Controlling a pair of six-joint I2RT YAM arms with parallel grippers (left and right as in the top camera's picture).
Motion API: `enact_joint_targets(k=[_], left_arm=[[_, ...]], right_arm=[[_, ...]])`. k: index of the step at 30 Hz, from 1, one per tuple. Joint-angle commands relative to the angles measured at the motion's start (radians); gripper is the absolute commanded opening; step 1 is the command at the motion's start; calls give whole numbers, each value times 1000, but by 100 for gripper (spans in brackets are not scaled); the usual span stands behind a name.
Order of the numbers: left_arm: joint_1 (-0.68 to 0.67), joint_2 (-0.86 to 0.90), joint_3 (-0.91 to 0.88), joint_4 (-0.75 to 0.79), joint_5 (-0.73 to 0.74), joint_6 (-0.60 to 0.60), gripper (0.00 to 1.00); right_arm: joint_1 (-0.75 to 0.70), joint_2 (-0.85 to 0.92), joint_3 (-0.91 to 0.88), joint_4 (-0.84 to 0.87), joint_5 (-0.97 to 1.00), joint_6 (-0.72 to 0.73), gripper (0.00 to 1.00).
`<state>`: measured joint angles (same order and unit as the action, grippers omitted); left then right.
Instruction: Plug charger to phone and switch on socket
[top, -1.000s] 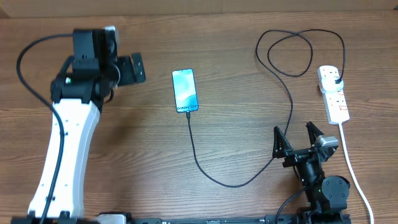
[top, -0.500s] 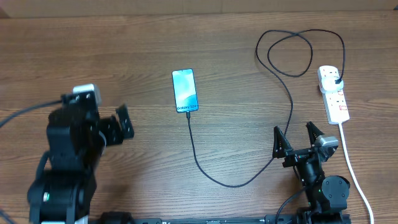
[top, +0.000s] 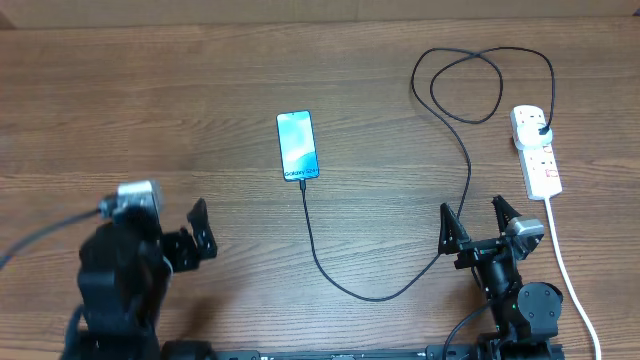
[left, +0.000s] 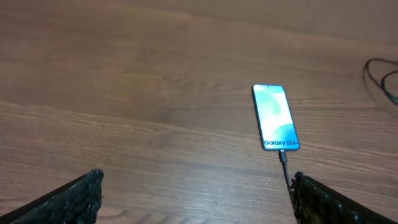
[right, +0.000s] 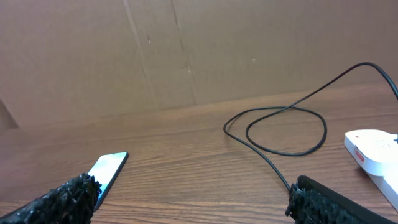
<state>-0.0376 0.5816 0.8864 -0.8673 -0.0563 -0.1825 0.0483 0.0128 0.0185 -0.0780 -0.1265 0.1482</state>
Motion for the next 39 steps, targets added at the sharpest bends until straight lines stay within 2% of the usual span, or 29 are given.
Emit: enact_joint_targets(k=[1, 12, 17, 24, 32, 35, 39], left_arm=[[0, -101, -123, 64, 9, 31, 100], [0, -382, -549, 487, 46, 30, 100], [22, -470, -667, 629, 47, 24, 99], [59, -573, -760, 716, 49, 18, 100], [60, -578, -836, 843, 40, -10, 100], [71, -578, -880, 898, -3, -80, 100], [74, -578, -882, 829, -51, -121, 100]], right_arm=[[3, -10, -11, 4, 1, -8, 100], [3, -10, -11, 4, 1, -8, 100], [3, -10, -11, 4, 1, -8, 100], [3, -10, -11, 4, 1, -8, 100], [3, -10, -11, 4, 1, -8, 100], [3, -10, -11, 5, 1, -8, 100], [3, -10, -11, 4, 1, -8, 100]])
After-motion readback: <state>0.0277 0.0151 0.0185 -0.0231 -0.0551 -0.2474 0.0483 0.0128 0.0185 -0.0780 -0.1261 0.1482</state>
